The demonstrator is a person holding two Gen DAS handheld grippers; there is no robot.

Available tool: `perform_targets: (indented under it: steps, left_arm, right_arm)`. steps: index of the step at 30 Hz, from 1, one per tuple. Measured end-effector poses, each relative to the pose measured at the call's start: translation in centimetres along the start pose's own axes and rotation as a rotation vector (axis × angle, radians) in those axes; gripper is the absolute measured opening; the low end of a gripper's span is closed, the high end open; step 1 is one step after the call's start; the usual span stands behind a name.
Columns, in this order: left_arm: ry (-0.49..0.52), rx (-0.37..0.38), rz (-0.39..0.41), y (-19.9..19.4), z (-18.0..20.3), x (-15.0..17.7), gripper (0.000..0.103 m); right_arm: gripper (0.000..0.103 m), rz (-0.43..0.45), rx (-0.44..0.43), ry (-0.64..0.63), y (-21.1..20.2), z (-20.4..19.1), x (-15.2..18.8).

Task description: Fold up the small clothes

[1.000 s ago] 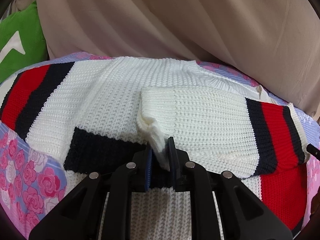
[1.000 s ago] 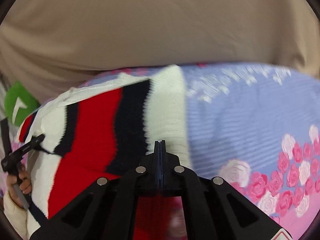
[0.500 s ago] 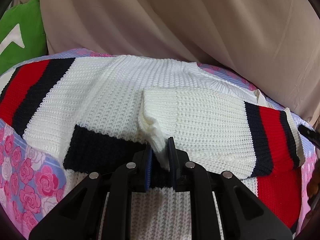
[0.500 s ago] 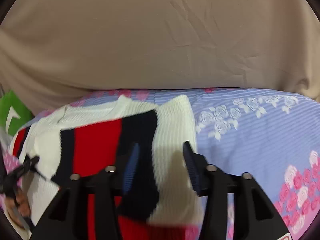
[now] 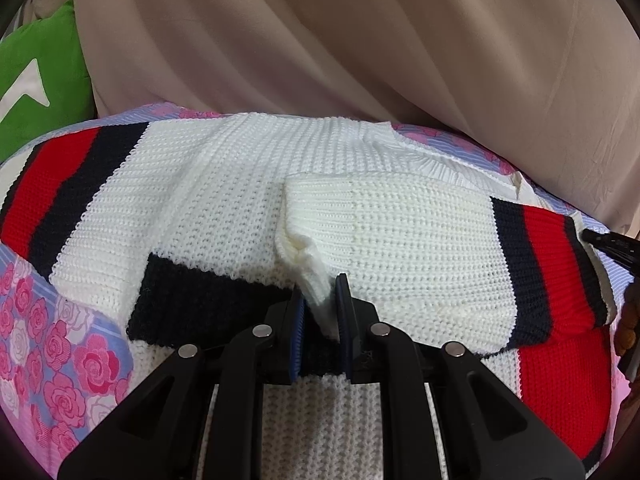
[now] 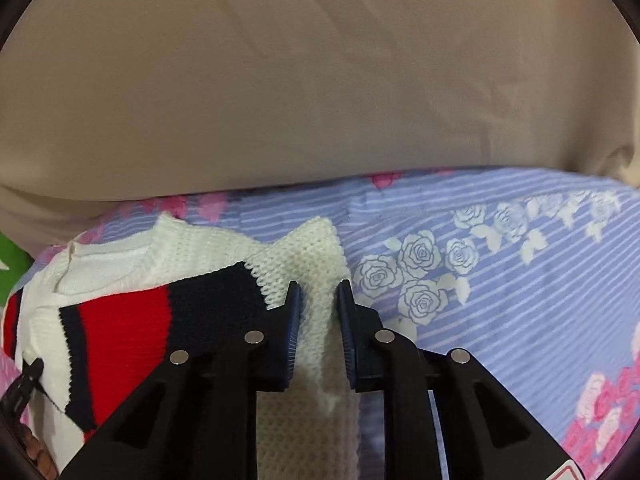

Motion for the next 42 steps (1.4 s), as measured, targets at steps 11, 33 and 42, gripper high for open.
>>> perform_targets:
  steps: [11,33,42]
  left_arm:
    - [-0.004,0.0,0.0,0.0,-0.1,0.0,0.016]
    - [-0.635,-0.155,0.125,-13.2,-34.1,-0.1,0.071]
    - [-0.816,-0.066,0.089,-8.8,-40.6,-1.4,0.041]
  right_arm:
    - [0.009,-0.087,-0.009,-0.099,-2.0,-0.8,7.1]
    - [0.038,-0.049,-0.052,-0.334,-11.3,-10.0,20.7]
    - [0.04,-0.083,-0.157,-0.182,-10.6,-7.7,19.8]
Point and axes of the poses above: each gripper's, at about its wrist camera, not at the fingertips, and y roughly the way its jaws point, z to its right, x to its underside, the point moved 3 cm from there along y, roughly the way its jaws point, and after that the axes turned 1 degree about -z, right-handed, at the moved point
